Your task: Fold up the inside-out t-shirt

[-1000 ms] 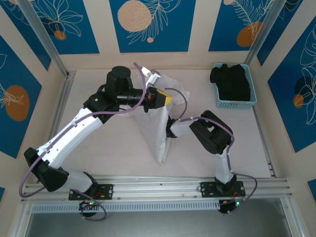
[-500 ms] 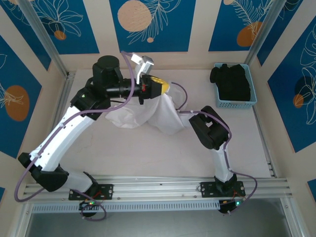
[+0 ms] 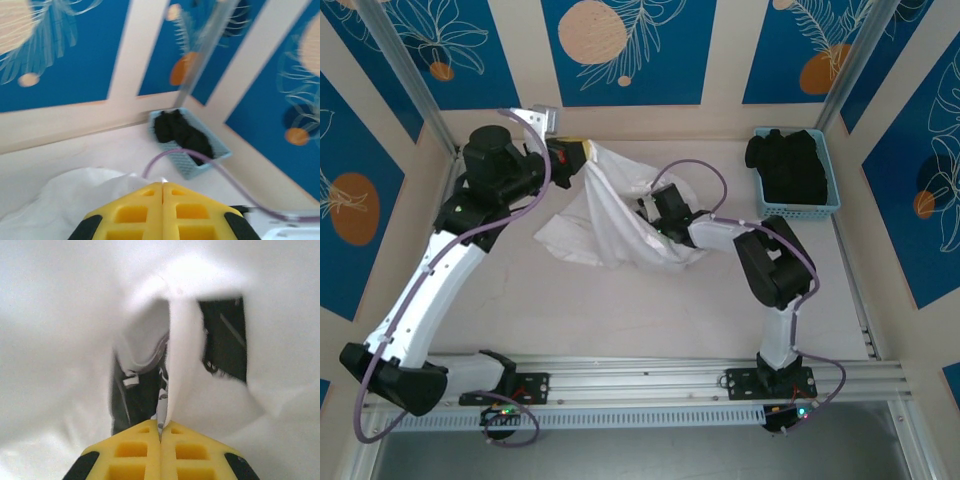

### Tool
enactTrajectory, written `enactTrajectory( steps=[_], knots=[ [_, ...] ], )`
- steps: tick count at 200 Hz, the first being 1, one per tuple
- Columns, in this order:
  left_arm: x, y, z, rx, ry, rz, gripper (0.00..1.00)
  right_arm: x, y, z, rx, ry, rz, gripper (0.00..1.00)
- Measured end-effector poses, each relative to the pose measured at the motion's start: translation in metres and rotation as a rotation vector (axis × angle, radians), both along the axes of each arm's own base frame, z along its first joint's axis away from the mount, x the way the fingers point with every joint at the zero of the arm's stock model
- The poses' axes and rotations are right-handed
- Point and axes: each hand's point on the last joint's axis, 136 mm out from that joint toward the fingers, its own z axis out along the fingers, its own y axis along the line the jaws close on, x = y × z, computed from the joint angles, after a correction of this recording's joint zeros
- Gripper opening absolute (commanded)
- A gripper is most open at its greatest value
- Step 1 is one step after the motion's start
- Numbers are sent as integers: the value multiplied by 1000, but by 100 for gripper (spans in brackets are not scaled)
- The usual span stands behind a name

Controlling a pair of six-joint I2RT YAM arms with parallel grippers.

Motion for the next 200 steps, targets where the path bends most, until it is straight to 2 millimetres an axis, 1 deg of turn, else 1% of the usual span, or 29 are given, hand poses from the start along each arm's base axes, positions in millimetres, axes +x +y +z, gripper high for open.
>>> enactTrajectory(
  steps=[14,22,29,32,37,40,48,61,69,83,94,101,111,116,122,129,130,132,144,157,167,170,178,191,200],
  knots=[
    [23,21,-34,22,70,99,0,-5,12,26,70,-23,49,0],
    [36,38,-55,32,115,165,0,-9,18,41,104,-43,73,0],
    [48,55,-76,39,161,229,0,-12,22,56,132,-64,94,0],
    [55,66,-87,42,187,266,0,-12,22,63,143,-76,100,0],
    [60,77,-100,52,214,306,0,-14,24,75,165,-96,112,0],
    [65,87,-112,56,240,341,0,-16,24,82,179,-111,118,0],
    [72,107,-136,74,290,409,0,-21,24,101,214,-147,137,0],
    [76,131,-174,104,368,493,0,-28,18,130,273,-205,157,0],
    [74,140,-197,120,407,526,0,-30,13,145,305,-238,167,0],
    [63,143,-238,144,478,540,0,-33,11,163,352,-279,192,0],
    [50,143,-272,163,541,540,0,-33,12,167,370,-292,211,0],
    [39,141,-294,177,588,536,0,-35,13,165,373,-286,225,0],
    [26,139,-319,194,638,526,0,-37,17,160,375,-275,244,0],
    [20,137,-328,204,655,520,6,-37,18,157,374,-270,252,0],
    [12,132,-338,213,670,504,18,-37,19,153,371,-262,260,0],
    [5,126,-344,220,670,480,36,-38,20,147,364,-255,269,0],
    [4,125,-345,221,671,477,36,-38,20,146,363,-254,269,0],
    [3,122,-345,222,664,466,40,-38,20,145,360,-253,271,0],
    [-7,109,-343,213,629,419,51,-39,21,139,348,-250,283,0],
    [-10,95,-324,173,541,364,64,-40,22,138,340,-261,300,0],
    [-8,85,-305,139,469,321,67,-40,22,139,334,-275,318,0],
    [-6,83,-297,119,444,314,68,-41,22,139,333,-278,325,0],
    [0,76,-284,96,404,286,70,-42,22,137,326,-286,339,0],
    [13,64,-271,83,387,233,71,-46,21,133,313,-295,358,0],
    [28,53,-265,84,396,196,72,-50,18,129,300,-297,367,0]
  ],
)
